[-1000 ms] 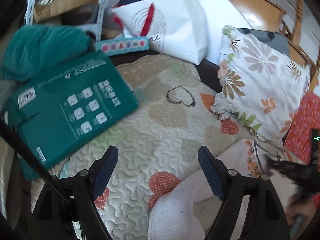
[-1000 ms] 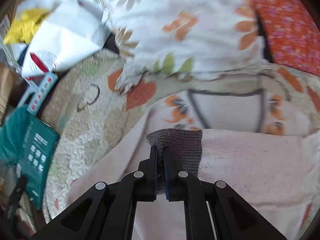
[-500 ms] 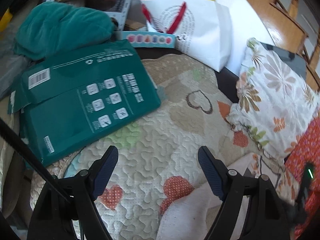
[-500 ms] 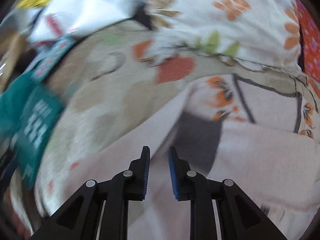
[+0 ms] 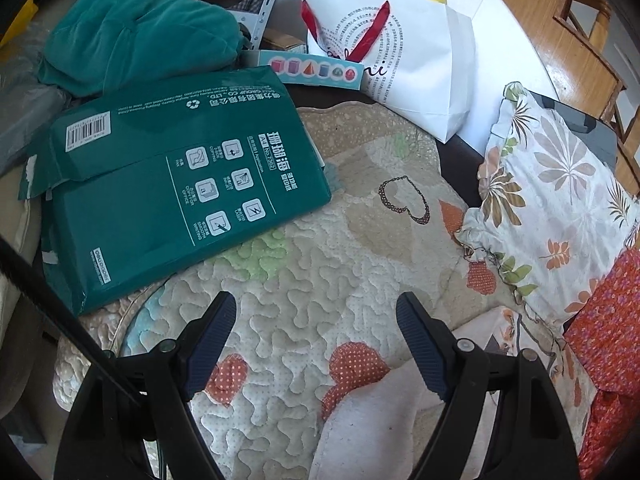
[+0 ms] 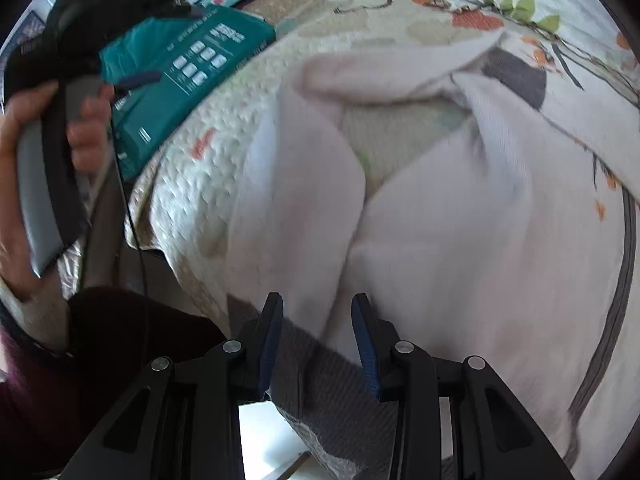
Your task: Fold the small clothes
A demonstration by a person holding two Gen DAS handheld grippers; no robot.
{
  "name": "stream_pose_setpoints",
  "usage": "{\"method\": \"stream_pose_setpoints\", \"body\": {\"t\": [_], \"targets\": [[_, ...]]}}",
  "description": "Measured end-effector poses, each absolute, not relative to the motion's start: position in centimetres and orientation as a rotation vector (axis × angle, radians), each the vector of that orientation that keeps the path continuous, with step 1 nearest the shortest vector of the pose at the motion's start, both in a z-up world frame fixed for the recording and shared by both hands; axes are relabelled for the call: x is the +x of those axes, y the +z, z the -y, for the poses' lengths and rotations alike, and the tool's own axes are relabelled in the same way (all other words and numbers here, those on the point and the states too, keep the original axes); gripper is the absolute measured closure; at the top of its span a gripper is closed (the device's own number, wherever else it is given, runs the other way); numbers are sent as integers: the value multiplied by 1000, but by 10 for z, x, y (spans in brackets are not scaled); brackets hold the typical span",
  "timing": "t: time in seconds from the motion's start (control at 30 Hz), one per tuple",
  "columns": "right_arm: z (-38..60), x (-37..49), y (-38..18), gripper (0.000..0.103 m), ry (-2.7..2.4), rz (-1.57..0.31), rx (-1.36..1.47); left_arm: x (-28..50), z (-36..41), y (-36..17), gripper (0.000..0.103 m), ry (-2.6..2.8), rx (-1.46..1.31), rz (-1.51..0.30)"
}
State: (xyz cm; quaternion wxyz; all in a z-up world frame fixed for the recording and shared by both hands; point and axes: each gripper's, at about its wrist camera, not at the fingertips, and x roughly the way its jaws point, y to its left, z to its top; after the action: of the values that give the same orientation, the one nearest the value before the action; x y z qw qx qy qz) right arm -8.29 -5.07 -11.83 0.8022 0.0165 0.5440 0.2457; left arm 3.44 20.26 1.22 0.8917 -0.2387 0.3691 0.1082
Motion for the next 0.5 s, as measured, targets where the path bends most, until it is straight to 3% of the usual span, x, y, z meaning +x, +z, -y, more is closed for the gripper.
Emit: {"method": "stream_pose_setpoints", "body": {"t": [0.2, 0.27, 0.37, 0.5], "targets": [[35, -100, -118, 66, 535, -1129, -8, 32, -206, 11, 22, 229, -515, -762], [26, -100, -114, 98, 540, -1131, -1, 30, -206, 12, 22, 234, -512, -757], [23, -101, -95, 99, 563, -1123, 6, 29, -210, 12, 22, 246, -524, -751], [39, -102, -20, 99, 597, -1045, 13, 27, -215, 11, 22, 258, -557, -746]]}}
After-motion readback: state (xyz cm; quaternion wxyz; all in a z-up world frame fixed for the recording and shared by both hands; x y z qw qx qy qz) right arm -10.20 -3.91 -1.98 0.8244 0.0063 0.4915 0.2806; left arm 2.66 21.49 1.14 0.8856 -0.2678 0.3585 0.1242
